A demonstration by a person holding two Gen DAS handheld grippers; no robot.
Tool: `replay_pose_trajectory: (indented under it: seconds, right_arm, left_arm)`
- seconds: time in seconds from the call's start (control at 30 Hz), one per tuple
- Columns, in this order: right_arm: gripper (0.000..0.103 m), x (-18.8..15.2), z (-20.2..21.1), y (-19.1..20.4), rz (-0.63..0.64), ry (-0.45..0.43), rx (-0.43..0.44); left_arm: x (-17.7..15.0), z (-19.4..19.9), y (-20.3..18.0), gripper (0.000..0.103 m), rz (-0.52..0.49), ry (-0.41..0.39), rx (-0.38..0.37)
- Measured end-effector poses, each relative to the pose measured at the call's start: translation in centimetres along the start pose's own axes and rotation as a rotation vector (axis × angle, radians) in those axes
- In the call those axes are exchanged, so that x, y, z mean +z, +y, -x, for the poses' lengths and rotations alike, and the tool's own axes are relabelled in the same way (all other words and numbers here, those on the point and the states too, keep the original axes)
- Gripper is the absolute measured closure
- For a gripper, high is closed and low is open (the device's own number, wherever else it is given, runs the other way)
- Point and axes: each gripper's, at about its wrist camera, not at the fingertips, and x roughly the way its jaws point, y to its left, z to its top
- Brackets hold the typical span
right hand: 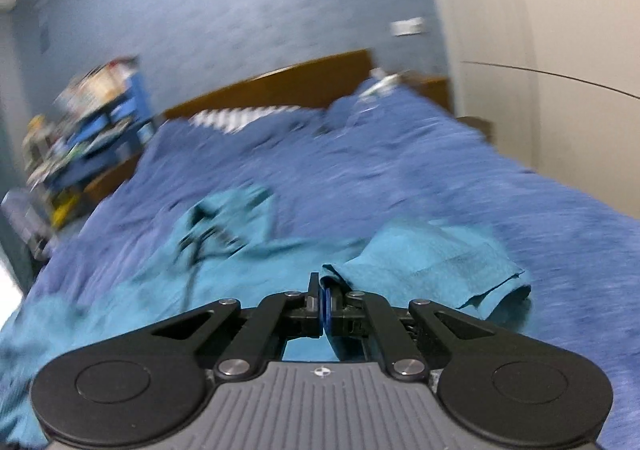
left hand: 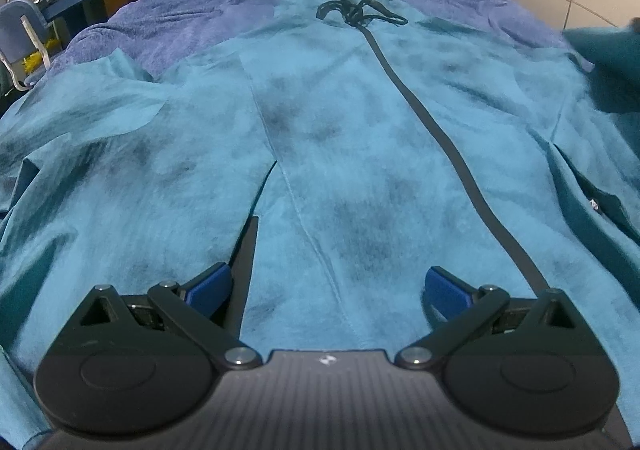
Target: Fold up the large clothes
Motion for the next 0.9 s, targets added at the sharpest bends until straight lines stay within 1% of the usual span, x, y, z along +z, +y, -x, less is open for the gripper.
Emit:
replay_pose_trajectory:
  seconds: [0.13,0.23,0.37,0.47,0.57,0.67,0.7,0.73,0.77,0.8,0.83,0.87,0.9]
  right_arm:
    - [0.101,-2.2,-1.6,7.3,0.079,0.056,0.082]
    - [0.101,-5.7,-1.0,12.2,0.133,0.103,0.137]
    - [0.101,-10.4,0.0,15.6,0.262,0.173,0.198]
    - [0.1,-13.7,1.0,17.9,0.365,0.216,0.228]
    - [0.097,-15.9,2.4,18.6,0.41,0.242,0.257]
    - [0.092,-16.7,4.3,17.9,0.389,0.249,0.279]
    - [0.088,-16.9,5.4,17.5,0.378,0.243,0.286]
    - [0.081,-16.5,6.0,16.6,0.37,0.239,0.291]
    - [0.077,-16.4,7.0,16.0,0.35,0.234,0.297]
    - [0.068,-15.6,7.2,15.1,0.33,0.228,0.296]
    - [0.066,-14.8,8.2,13.6,0.31,0.215,0.294]
    - [0.066,-13.9,9.1,12.0,0.281,0.203,0.291]
    - [0.065,-13.7,10.1,10.9,0.253,0.189,0.283]
  left_arm:
    - [0.3,0.3,0.6,0.0,0.037,-0.003,-0.023]
    - [0.5,0.6,1.0,0.0,0.063,-0.013,-0.039]
    - [0.5,1.3,1.2,0.0,0.065,-0.053,-0.03]
    - [0.9,1.7,1.3,0.0,0.061,-0.075,-0.026]
    - [1.7,1.9,0.9,0.0,0.035,-0.088,-0.04]
    - [2.7,2.1,-0.2,0.0,-0.019,-0.101,-0.052]
    - [3.0,2.2,-0.7,0.0,-0.039,-0.105,-0.059]
    - [3.3,2.3,-1.2,0.0,-0.057,-0.107,-0.067]
    - [3.6,2.2,-1.8,0.0,-0.077,-0.109,-0.073]
    - [4.0,2.2,-2.4,0.001,-0.097,-0.11,-0.081]
    - [4.4,2.1,-3.1,0.002,-0.115,-0.108,-0.09]
    - [4.8,2.1,-3.8,0.002,-0.134,-0.106,-0.103]
    - [5.1,2.1,-4.5,0.003,-0.152,-0.106,-0.118]
